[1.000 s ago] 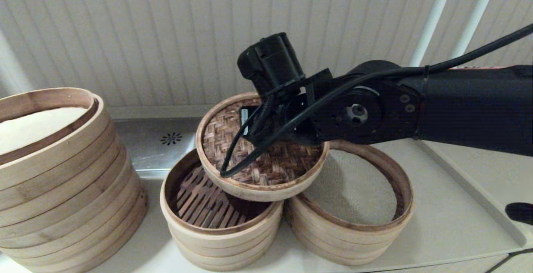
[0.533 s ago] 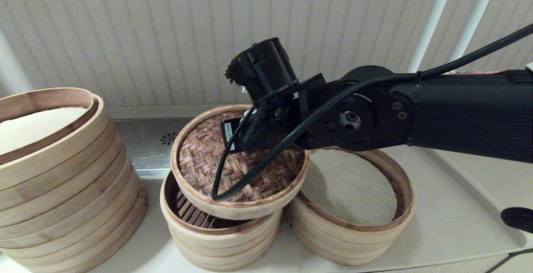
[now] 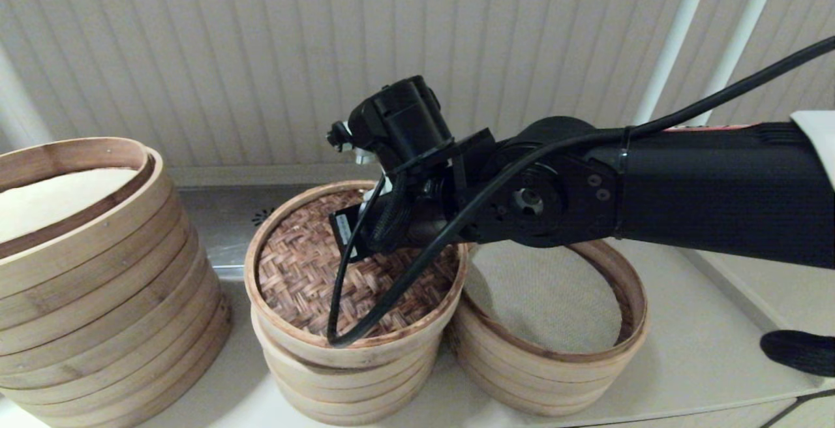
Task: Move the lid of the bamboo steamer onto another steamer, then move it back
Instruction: Put the steamer
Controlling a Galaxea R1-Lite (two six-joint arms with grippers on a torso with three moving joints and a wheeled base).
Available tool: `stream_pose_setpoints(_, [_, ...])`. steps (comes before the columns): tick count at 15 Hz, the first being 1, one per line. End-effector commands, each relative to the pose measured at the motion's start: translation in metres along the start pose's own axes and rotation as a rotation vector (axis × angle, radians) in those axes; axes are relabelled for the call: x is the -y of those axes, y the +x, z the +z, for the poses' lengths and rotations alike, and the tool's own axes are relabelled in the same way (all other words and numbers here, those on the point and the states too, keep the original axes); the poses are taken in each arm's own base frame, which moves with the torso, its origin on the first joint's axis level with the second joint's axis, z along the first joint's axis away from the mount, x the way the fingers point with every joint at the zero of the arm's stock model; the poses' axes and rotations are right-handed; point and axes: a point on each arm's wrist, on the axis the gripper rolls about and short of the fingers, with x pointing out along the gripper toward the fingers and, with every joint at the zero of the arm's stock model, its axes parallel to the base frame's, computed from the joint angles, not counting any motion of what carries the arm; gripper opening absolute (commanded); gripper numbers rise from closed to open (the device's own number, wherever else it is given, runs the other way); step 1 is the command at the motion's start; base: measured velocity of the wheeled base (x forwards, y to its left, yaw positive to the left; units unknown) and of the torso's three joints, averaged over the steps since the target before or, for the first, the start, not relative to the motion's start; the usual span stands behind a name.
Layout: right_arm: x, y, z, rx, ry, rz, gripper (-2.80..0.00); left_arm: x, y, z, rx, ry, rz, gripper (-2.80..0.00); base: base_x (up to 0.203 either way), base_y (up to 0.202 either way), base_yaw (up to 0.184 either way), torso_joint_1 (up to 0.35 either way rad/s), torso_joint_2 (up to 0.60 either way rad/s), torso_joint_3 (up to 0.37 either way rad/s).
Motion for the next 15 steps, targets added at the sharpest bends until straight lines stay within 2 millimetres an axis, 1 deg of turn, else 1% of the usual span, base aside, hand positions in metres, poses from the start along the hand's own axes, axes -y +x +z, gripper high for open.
stream_pose_setpoints(1, [0.0, 0.0026, -0.0016, -0.005, -0.001, 0.0, -2.8, 0.0, 0.0001, 0.0, -0.001, 0.0, 0.0, -2.8, 0.0, 0.0, 0.0, 0.0, 0.0, 0.0])
stream_pose_setpoints(6, [0.0002, -0.0024, 0.002, 0.01, -0.011, -0.004, -2.8, 0.0, 0.0001, 0.0, -0.001, 0.0, 0.0, -2.8, 0.0, 0.0, 0.0, 0.0, 0.0, 0.0])
stream_pose_setpoints(8, [0.0009, 0.0013, -0.0006, -0.001, -0.01, -0.009, -2.8, 0.0, 0.0001, 0.0, -0.001, 0.0, 0.0, -2.8, 0.0, 0.0, 0.0, 0.0, 0.0, 0.0])
stream_pose_setpoints(15, [0.0002, 0.0003, 0.0002, 0.003, -0.014, -0.008, -2.8, 0.0, 0.0001, 0.0, -0.001, 0.0, 0.0, -2.8, 0.0, 0.0, 0.0, 0.0, 0.0, 0.0])
